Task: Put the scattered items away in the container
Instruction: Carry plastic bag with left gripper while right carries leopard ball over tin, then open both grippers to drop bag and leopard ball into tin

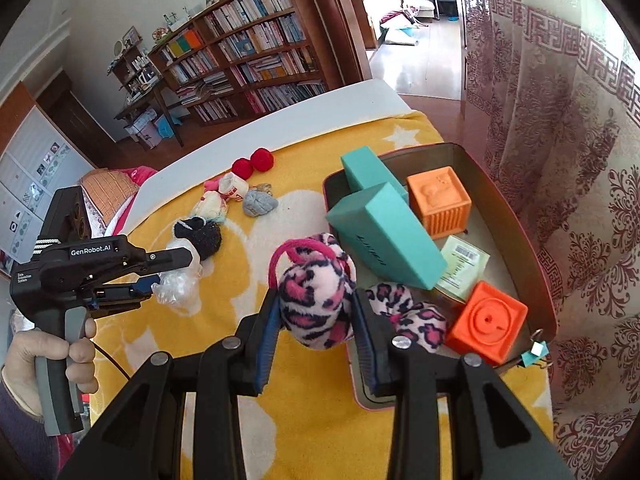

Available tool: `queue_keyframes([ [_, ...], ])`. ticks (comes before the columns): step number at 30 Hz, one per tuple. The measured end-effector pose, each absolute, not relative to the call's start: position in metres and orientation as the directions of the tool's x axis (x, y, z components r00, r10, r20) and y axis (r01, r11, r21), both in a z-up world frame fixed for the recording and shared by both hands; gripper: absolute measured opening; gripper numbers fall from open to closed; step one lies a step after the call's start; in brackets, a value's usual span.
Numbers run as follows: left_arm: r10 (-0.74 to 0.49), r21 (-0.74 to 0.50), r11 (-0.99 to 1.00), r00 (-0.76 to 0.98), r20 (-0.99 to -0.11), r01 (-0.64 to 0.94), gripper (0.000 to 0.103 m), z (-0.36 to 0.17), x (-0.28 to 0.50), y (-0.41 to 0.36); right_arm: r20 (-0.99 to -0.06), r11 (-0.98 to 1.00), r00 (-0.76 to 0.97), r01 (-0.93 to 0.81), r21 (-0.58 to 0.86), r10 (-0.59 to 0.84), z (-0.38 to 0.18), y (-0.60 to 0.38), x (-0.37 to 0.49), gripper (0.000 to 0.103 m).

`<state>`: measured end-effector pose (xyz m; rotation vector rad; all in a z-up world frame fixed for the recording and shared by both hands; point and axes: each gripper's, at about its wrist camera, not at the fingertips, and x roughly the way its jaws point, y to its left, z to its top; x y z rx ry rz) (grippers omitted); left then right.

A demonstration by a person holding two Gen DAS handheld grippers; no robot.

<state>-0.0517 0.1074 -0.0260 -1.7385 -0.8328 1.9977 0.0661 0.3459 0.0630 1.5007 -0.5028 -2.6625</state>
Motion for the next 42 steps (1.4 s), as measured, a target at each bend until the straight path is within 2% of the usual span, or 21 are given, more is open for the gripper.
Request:
queue_keyframes([
  [18, 0.677, -0.674, -0.736, -0.044, -0.735, -0.057, 0.041, -0.015, -0.033, 0.265, -0.837, -0.94, -0.528, -0.193, 0.282, -0.143, 0.051, 0.427, 0.108, 0.039],
  [20, 0.681, -0.68, -0.732, -0.023, -0.732, -0.046, 0.049, -0.018, -0.032, 0.275, -0.839, -0.941, -0.524, -0.186, 0.284, -0.15, 0.05, 0.429, 0.11, 0.039],
  [22, 0.684, -0.684, -0.73, -0.019, -0.729, -0.022, 0.075, -0.021, -0.031, 0.278, -0.84, -0.942, -0.518, -0.173, 0.289, -0.162, 0.048, 0.427, 0.111, 0.039],
  [23, 0.676, -0.676, -0.737, -0.031, -0.736, -0.02, 0.078, -0.02, -0.031, 0.278, -0.84, -0.942, -0.515, -0.166, 0.291, -0.169, 0.047, 0.426, 0.111, 0.039],
  [38, 0.622, -0.625, -0.78, -0.086, -0.778, 0.012, 0.078, -0.016, -0.03, 0.245, -0.856, -0.949, -0.448, -0.048, 0.312, -0.258, 0.036, 0.386, 0.106, 0.039],
  [41, 0.613, -0.617, -0.787, -0.094, -0.784, 0.019, 0.078, -0.016, -0.029, 0.236, -0.868, -0.951, -0.422, -0.041, 0.306, -0.261, 0.028, 0.378, 0.101, 0.044],
  [42, 0.611, -0.616, -0.787, -0.094, -0.786, 0.028, 0.078, -0.017, -0.03, 0.231, -0.87, -0.951, -0.418, -0.046, 0.306, -0.259, 0.027, 0.377, 0.1, 0.05],
])
